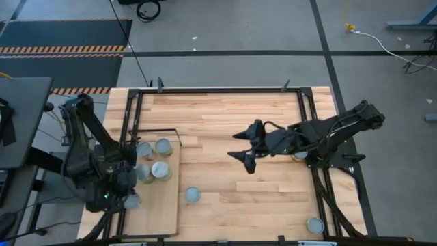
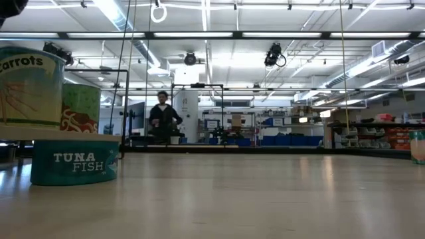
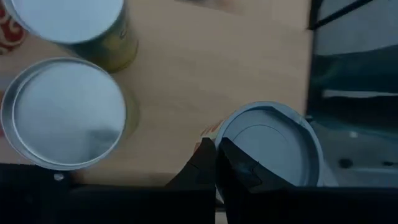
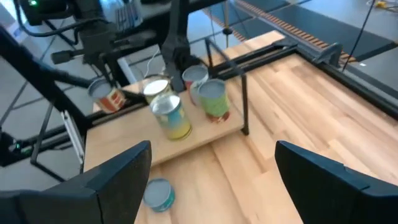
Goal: Pick and place cans onto a shelf
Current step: Put the small white can on the shelf
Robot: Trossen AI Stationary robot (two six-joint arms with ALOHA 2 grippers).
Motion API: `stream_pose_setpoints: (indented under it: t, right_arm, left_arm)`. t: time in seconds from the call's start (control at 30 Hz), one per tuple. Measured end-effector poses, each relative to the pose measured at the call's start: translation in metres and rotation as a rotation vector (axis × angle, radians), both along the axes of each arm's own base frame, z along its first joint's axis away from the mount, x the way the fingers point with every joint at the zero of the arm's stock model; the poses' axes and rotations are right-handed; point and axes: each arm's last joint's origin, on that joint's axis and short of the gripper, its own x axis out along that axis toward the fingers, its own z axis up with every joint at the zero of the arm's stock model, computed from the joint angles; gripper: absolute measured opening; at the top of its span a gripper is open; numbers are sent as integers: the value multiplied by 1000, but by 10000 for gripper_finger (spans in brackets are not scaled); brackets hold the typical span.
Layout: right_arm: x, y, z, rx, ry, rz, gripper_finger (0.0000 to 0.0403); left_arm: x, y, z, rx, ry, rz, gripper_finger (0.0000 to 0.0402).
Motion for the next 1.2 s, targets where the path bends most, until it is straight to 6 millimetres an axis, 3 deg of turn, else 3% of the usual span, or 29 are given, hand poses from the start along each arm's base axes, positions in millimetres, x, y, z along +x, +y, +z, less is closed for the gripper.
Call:
stream_pose_setpoints:
  t: [0.33,0.57,0.73,1.2]
  right_arm:
    - [7,9,-8,-8,11,-6,348]
    - [9,12,-9,8,-2,-4,348]
    - [13,29,-11,13,-37,40,348]
    - [38,84,-31,20,-182,149,347]
  left_arm:
    - [-1,-25,-26,184,-64,95,6]
    - [-11,-42,-41,201,-71,155,6]
    - [-14,-43,-50,272,-67,248,6]
    - [-12,-52,-72,311,-10,308,9]
